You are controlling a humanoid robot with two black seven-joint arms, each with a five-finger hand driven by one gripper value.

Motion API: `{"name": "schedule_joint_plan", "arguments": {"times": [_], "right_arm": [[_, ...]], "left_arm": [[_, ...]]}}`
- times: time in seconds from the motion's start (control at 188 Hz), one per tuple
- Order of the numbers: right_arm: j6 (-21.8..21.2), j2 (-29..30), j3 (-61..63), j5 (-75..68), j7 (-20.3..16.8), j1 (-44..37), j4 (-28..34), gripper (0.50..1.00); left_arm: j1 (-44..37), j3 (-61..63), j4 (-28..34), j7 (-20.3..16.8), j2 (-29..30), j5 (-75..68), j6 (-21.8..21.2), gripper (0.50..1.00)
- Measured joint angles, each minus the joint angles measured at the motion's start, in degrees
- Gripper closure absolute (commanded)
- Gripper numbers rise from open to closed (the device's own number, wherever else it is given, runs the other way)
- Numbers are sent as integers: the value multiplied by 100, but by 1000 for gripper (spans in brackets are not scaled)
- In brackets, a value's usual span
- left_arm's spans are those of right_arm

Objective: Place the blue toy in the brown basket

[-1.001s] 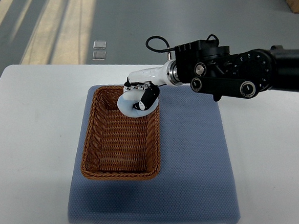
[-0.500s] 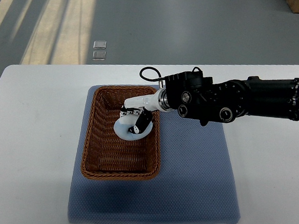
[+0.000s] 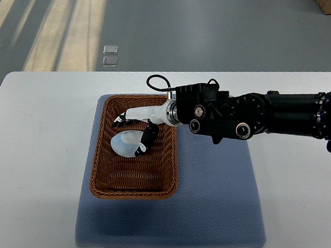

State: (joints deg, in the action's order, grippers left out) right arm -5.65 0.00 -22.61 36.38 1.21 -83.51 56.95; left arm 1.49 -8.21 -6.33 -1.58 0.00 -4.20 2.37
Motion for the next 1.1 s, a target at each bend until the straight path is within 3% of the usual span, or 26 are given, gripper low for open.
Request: {"name": "schedule_joint_plan", "arguments": {"times": [0.298,0.57,0.777,1.102], "right_arm": [[-17,-76,42,-8,20,-61,0,589],[26,-547,829,-58,195,118,-320,589],[51,-943,2549,-370,325,1024,-890,589],[77,-881,6312,-704,476,2740,-1664,589]], "left_arm": [[0,1,0,0,0,0,0,500],[0,1,0,0,0,0,0,500],[0,0,0,0,0,0,0,500],[0,1,0,0,0,0,0,500]]}}
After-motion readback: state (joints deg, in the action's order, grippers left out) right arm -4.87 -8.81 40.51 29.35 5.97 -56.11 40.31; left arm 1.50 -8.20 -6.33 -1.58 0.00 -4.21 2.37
